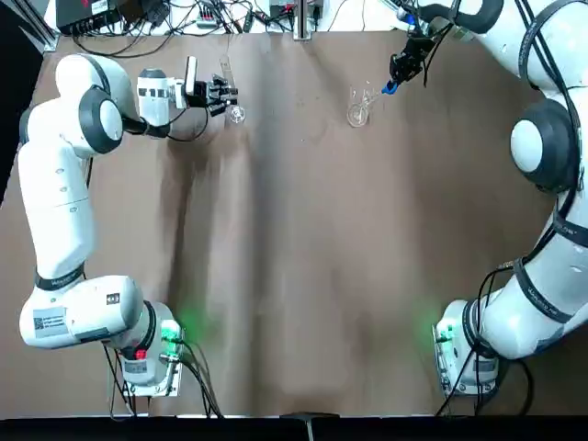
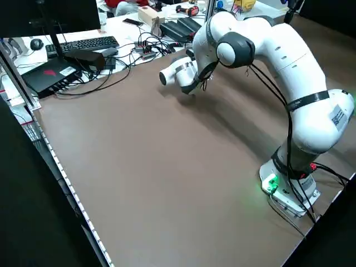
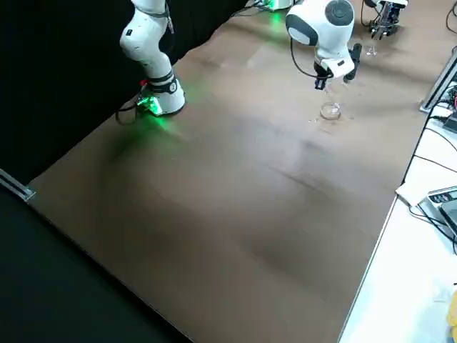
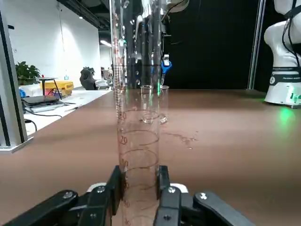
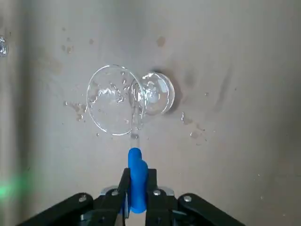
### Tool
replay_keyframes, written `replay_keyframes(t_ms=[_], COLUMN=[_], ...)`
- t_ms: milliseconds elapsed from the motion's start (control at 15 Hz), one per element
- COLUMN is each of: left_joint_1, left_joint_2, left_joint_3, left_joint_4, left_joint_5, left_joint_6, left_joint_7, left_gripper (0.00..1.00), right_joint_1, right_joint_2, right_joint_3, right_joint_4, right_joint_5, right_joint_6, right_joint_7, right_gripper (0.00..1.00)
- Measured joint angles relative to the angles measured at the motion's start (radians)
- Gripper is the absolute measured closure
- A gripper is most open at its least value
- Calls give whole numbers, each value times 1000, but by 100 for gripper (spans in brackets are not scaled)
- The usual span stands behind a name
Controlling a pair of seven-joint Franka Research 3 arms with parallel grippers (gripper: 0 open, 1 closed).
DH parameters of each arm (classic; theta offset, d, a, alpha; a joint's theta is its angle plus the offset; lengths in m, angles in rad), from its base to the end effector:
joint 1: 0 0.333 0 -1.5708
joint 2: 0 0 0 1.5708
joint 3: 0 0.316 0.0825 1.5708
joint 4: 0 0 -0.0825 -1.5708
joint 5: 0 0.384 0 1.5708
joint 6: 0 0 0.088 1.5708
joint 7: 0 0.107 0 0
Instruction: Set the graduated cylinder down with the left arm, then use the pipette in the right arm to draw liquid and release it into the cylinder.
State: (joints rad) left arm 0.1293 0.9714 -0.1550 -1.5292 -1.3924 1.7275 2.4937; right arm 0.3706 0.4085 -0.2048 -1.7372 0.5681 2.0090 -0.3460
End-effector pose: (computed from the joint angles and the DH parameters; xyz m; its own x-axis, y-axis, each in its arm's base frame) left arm 0.6578 -0.0929 0.1090 -0.0138 -0.1043 0.9944 -0.9999 0.0062 -0.0132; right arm 0.6293 0.1495 0.3428 0.9682 0.2488 -0.0257 0.2157 -0.8826 -0.4177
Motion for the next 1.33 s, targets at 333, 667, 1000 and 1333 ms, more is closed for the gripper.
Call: replay_keyframes(t_ms=[333, 667, 1000, 1333], left_joint_1=[-6, -83, -182, -228], left_joint_2=[-11, -13, -15, -15], left_joint_3=[-66, -133, -137, -137], left_joint_4=[12, 12, 14, 14], left_joint_5=[0, -63, -136, -201], left_joint_6=[6, 94, 172, 201], left_joint_7=[-1, -1, -1, 24], left_gripper=[66, 66, 64, 64], right_joint_1=[0, 1, 1, 0], right_joint_2=[0, 0, 0, 0], right_joint_3=[0, 1, 1, 0], right_joint_4=[0, 0, 0, 5], right_joint_5=[0, 0, 0, 1], right_joint_6=[-1, -1, -1, 0], right_joint_7=[1, 1, 1, 4], right_gripper=[81, 75, 68, 68])
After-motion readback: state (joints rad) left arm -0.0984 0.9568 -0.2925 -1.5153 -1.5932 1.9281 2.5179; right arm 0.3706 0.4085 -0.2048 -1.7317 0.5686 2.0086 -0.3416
